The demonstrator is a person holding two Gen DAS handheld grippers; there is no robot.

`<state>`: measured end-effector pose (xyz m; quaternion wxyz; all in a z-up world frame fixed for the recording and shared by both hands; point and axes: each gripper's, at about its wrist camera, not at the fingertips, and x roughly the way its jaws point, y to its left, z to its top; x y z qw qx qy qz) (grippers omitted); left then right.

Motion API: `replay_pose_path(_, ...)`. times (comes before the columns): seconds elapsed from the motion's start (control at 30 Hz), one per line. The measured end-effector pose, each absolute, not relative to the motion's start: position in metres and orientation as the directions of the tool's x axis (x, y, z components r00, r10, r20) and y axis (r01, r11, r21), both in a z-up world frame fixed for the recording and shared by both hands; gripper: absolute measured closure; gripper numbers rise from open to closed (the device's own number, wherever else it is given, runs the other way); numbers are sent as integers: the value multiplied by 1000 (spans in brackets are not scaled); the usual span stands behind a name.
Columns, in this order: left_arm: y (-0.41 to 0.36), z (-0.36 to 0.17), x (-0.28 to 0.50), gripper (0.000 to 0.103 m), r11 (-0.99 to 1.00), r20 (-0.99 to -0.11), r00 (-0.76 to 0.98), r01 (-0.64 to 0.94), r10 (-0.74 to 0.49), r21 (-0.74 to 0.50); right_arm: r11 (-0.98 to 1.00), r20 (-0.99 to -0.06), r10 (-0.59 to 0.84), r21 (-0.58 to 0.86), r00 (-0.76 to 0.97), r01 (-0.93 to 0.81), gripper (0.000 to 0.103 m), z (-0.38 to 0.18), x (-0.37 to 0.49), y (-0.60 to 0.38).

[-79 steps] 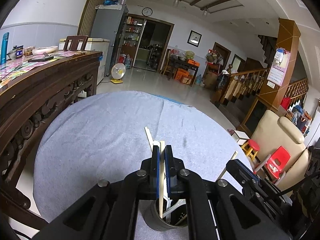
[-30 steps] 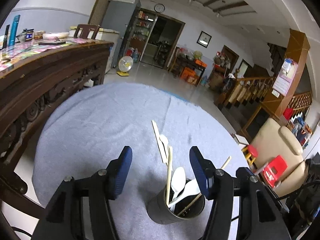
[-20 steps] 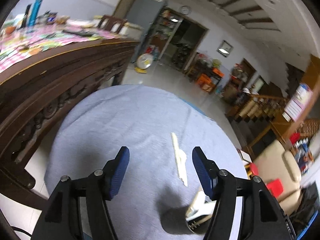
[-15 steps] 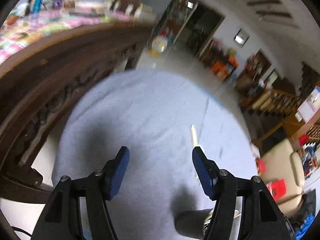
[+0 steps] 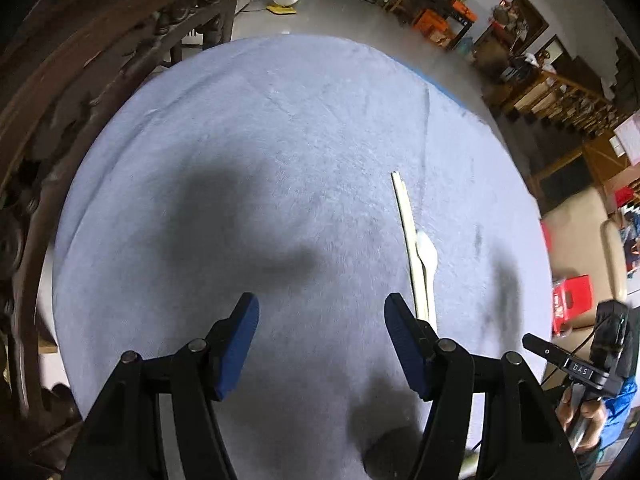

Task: Organize utensils
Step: 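Move the right tool over the white spoon while the left tool moves to the chopsticks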

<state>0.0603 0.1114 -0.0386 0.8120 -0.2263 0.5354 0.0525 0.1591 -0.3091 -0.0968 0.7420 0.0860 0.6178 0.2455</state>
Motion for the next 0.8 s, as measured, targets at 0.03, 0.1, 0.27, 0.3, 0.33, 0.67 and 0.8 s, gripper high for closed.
replay_pose_path(0.03, 109, -42, 68, 37, 898, -899, 410, -320, -155, -301, 857, -875, 475, 437, 93, -272, 58, -100, 167, -296)
replay_pose_path(0.1, 107, -46, 80, 37, 904, -906, 395, -316, -150, -287, 853, -884, 464, 427, 62, -300, 60, -103, 179, -272)
replay_pose_path(0.27, 105, -55, 103, 37, 917, -920, 367, -302, -141, -261, 844, -898, 440, 404, 24, -353, 60, -109, 201, -211)
replay_pose_path(0.3, 107, -56, 105, 37, 918, -922, 360, -302, -141, -258, 846, -902, 431, 397, 17, -357, 60, -110, 207, -201)
replay_pose_path(0.33, 108, -57, 109, 37, 918, -925, 355, -304, -140, -256, 849, -908, 418, 386, 12, -362, 60, -112, 211, -190)
replay_pose_path(0.67, 122, -66, 116, 37, 907, -926, 342, -321, -157, -272, 862, -944, 331, 305, -8, -405, 59, -123, 230, -127)
replay_pose_path(0.8, 126, -65, 120, 37, 906, -926, 343, -322, -160, -276, 873, -962, 273, 241, 15, -425, 60, -125, 230, -115)
